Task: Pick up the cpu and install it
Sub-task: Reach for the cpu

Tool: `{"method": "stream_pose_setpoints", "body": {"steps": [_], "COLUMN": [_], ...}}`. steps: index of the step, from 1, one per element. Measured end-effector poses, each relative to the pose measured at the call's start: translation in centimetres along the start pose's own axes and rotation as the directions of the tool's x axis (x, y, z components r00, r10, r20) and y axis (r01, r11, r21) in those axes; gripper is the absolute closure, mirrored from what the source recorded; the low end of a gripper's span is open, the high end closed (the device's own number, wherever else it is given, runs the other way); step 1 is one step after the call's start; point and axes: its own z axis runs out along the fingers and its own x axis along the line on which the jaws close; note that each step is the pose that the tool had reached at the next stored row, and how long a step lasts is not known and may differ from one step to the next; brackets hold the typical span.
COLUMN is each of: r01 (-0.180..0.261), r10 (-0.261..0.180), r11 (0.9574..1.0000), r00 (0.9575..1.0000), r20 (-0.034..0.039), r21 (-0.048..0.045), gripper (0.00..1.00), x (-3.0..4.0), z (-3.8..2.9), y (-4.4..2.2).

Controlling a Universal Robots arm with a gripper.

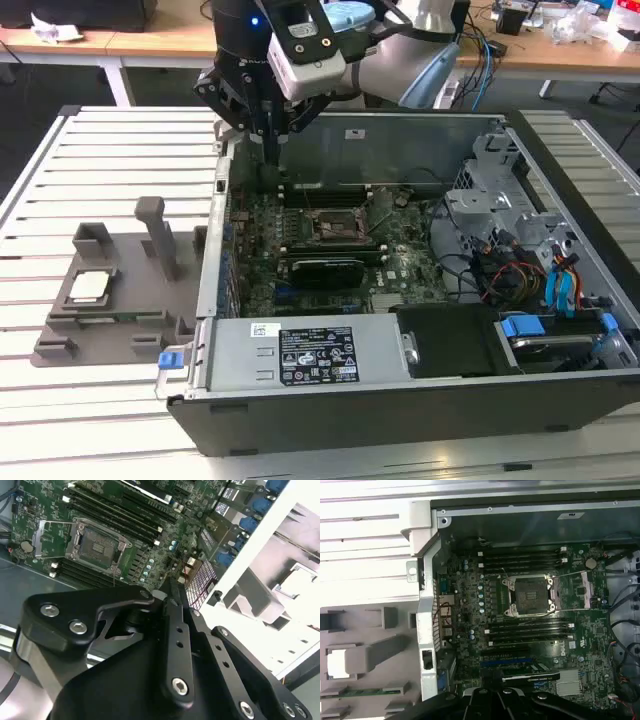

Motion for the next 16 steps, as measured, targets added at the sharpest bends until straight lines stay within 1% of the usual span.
{"method": "stream_pose_setpoints", "body": {"steps": [1, 4, 7, 12, 15, 16], "r01": [0.0, 0.0, 0.0, 0.0, 0.0, 0.0], "r10": [0.0, 0.0, 0.0, 0.0, 0.0, 0.0], "r11": [1.0, 1.0, 1.0, 1.0, 1.0, 1.0], "r00": [1.0, 1.0, 1.0, 1.0, 1.0, 1.0], "r20": [-0.0001, -0.0001, -0.0001, -0.0001, -0.0001, -0.0001], "r21": [0.0, 0.0, -0.0001, 0.0, 0.0, 0.0001], "gripper": [0.89, 0.89, 0.89, 0.89, 0.89, 0.89], "x": [0.62, 1.37, 1.63, 2.25, 2.78, 3.14], "z": [-0.02, -0.04, -0.04, -0.06, -0.08, -0.09], "y": [-0.04, -0.1, -0.12, -0.17, -0.21, -0.23]}}
